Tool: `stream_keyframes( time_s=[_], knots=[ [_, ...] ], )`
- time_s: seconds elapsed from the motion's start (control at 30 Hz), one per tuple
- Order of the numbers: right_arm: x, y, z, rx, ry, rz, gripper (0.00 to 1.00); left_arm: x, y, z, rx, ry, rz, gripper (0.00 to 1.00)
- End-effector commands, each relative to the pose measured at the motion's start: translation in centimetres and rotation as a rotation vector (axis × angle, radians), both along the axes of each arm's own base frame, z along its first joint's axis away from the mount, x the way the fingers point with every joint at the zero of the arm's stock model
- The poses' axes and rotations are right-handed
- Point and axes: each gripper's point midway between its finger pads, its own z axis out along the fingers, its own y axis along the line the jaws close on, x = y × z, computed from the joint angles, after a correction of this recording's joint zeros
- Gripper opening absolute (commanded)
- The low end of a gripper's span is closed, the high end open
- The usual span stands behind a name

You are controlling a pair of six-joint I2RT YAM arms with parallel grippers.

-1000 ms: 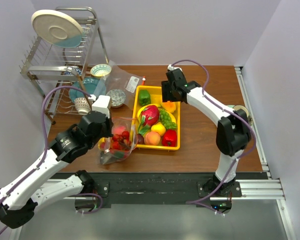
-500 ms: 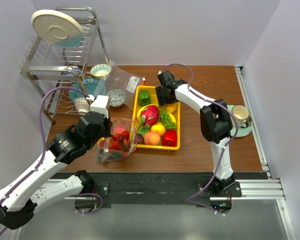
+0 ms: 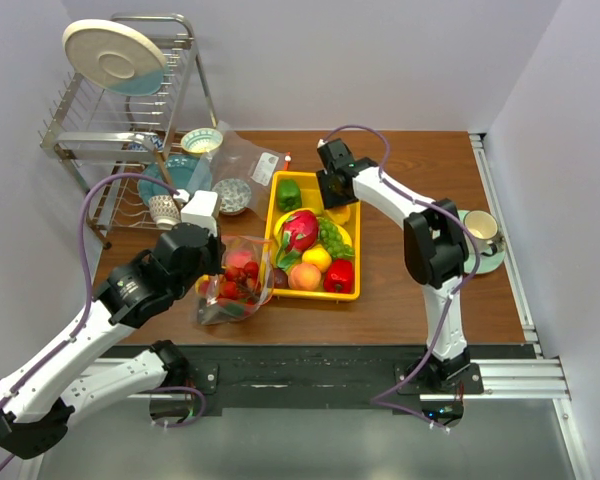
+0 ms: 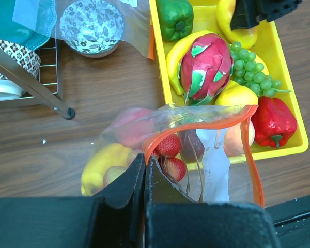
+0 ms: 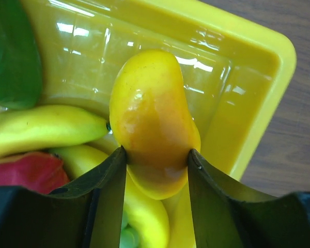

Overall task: Place the food in the zip-top bag and seal the zipper
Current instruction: Pick up the fake fruit from the bin.

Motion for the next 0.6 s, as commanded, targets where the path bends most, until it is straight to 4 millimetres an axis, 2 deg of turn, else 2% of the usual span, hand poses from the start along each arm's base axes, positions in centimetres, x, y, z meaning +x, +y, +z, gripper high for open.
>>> stream_keyframes(
  time_s=[0.0,0.3,0.37,0.43,0.47,0.57],
  knots=[
    [-0.3,0.4,6.1,0.087,-0.103,0.026,0.36,0.6,-0.6,0.8,-0.039,-0.041,-0.005,0.0],
    [-1.2,1.1,8.7,0.143,-0.115,0.062,0.37,1.0,-0.9,0.9,-0.033,-0.045,-0.011,0.0],
    [-1.8,1.5,10.4,0.187,-0.13,0.083,0.37,1.0,-1.0,0.8,-0.034,-0.044,-0.013,0.0],
    [-2.9,2.2,11.4,0.244,-0.122,0.12,0.37,1.0,-1.1,0.6,-0.036,-0.039,-0.016,0.0],
    [-3.5,2.6,13.2,0.286,-0.148,0.142,0.37,1.0,-1.1,0.6,-0.035,-0.037,-0.017,0.0],
    [-6.0,4.1,14.5,0.403,-0.12,0.224,0.37,1.0,-1.1,0.6,-0.035,-0.038,-0.016,0.0]
  ],
)
